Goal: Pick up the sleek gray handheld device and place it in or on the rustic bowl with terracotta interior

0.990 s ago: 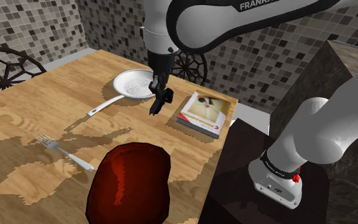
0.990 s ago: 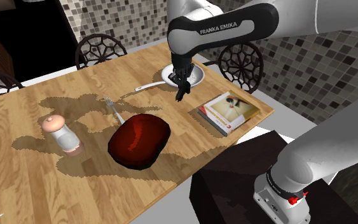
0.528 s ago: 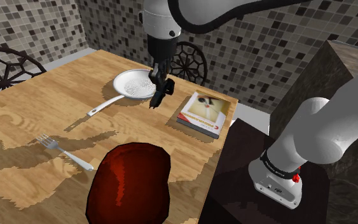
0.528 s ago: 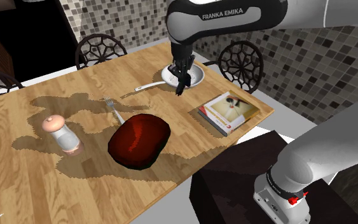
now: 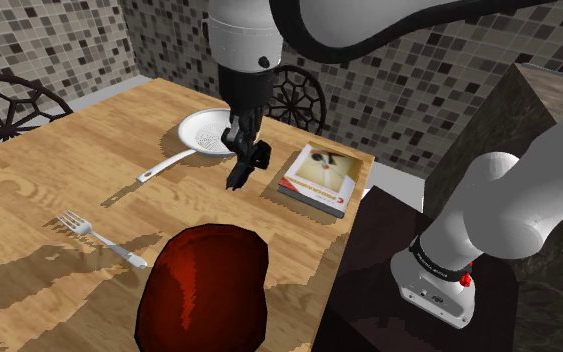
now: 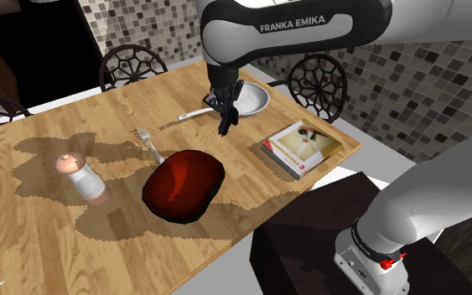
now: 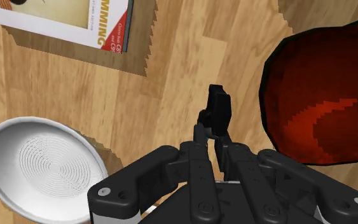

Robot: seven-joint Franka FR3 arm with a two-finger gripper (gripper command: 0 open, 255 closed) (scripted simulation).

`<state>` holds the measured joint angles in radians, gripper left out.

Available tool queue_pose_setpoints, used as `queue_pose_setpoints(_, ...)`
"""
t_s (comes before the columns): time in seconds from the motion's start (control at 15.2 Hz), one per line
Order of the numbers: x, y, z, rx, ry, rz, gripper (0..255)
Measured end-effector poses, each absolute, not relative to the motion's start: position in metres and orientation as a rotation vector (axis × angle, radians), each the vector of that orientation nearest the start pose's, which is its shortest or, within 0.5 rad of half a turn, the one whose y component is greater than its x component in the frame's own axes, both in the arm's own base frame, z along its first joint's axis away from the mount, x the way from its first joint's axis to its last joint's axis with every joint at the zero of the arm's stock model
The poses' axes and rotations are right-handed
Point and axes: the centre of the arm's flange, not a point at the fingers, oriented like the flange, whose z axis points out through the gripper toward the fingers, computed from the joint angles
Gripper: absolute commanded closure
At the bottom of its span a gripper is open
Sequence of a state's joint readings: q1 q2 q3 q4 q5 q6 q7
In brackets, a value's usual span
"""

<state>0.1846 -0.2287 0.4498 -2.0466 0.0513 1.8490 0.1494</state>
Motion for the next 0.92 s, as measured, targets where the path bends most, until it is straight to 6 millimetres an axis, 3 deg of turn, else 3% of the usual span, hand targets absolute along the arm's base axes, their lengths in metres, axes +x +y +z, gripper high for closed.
queue_pose_setpoints(0.92,0.289,0.458,0.54,-3.099,-0.729,-0.044,255)
